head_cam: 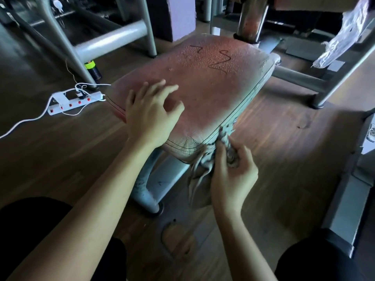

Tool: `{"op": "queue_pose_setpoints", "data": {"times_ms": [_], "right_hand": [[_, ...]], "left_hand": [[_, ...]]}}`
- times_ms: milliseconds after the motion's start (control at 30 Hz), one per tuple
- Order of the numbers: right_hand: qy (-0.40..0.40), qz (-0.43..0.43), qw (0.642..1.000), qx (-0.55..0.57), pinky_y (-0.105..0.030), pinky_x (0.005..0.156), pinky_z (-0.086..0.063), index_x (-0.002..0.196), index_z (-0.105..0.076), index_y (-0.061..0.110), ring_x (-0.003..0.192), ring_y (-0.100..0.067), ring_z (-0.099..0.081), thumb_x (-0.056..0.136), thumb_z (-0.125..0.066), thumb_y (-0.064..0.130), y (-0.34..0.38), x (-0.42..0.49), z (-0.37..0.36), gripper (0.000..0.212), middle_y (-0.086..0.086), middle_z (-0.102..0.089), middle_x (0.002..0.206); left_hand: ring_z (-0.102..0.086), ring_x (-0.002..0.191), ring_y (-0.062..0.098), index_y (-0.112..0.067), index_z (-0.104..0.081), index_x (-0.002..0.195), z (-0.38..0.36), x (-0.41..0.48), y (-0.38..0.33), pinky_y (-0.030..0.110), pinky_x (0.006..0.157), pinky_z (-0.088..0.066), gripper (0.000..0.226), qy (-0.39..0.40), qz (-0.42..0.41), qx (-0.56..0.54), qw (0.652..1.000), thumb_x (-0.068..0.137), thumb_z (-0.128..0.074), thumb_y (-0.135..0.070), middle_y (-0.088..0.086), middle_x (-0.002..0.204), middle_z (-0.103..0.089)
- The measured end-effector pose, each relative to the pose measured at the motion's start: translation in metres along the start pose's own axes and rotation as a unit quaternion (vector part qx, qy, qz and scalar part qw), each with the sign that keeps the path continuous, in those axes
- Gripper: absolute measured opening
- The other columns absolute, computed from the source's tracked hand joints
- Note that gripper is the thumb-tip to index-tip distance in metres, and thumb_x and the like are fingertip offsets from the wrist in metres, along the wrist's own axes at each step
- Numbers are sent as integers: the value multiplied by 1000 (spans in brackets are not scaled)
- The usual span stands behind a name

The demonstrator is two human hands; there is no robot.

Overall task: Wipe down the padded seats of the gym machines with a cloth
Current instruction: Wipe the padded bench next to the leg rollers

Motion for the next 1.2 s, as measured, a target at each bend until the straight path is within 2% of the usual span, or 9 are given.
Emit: {"op": "queue_pose_setpoints", "data": {"times_ms": [167,433,533,633,767,833,933,1100,1200], "right_hand": [[24,32,999,-3,-5,71,-41,89,-72,18,79,2,-63,88,-72,33,3,-11,5,15,7,-65,85],[16,68,997,-17,-4,76,-42,91,-75,9,85,2,-64,87,-76,22,2,-19,4,14,3,-67,90],[20,90,996,-23,-8,82,-46,95,-75,10,93,1,-65,87,-77,16,2,-13,7,10,5,-68,97],[27,100,994,-31,-10,86,-46,105,-74,14,100,0,-65,87,-78,13,5,-15,12,19,8,-69,104],[31,123,991,-45,-24,96,-53,119,-74,18,115,-5,-64,88,-77,12,2,-15,14,32,7,-69,121],[30,124,991,-43,-26,94,-55,119,-74,18,113,-3,-65,88,-77,11,0,-10,15,32,9,-70,119],[-2,108,994,-26,-20,89,-55,113,-77,17,102,-1,-68,89,-77,11,4,4,18,25,12,-72,109],[-41,2,999,-19,-19,83,-54,114,-77,21,88,8,-66,92,-72,22,0,54,-3,23,16,-72,95],[-43,-26,999,1,-17,77,-52,115,-77,22,80,7,-64,93,-70,22,-3,45,-10,23,12,-72,88]], "left_hand": [[-38,145,21,-40,-60,133,-1,0,0,47,121,-17,51,-1,2,-7,1000,86,-45,-54,-12,149,-52],[-38,145,21,-40,-60,132,1,-1,-1,47,122,-18,50,0,-1,-10,1000,86,-46,-53,-12,149,-52],[-38,145,20,-41,-60,132,2,0,0,47,122,-18,50,2,1,-13,1000,86,-46,-54,-13,149,-51],[-35,147,20,-41,-59,134,2,0,0,48,122,-16,53,15,0,-16,1000,86,-43,-56,-13,151,-49],[-29,150,22,-42,-55,139,3,-2,1,48,123,-11,56,37,-3,-12,999,87,-39,-57,-11,156,-44],[-28,150,22,-41,-54,139,3,-2,2,48,123,-10,57,40,-6,-10,999,87,-38,-57,-11,157,-42],[-27,151,22,-41,-53,140,4,-3,2,48,123,-10,58,42,-9,-12,999,87,-38,-57,-10,157,-42],[-27,151,23,-40,-53,141,5,-3,1,49,123,-9,60,47,-9,-11,999,85,-36,-54,-10,158,-41],[-26,151,25,-40,-50,143,4,-3,1,51,123,-10,63,57,-12,6,998,84,-33,-54,-8,159,-39]]}}
Point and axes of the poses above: each hand's wrist, its own x-axis towards the middle knuckle, its own z-axis out of the back of the hand, y = z × x, the point moved 1 cm from there along x, towards the middle knuckle
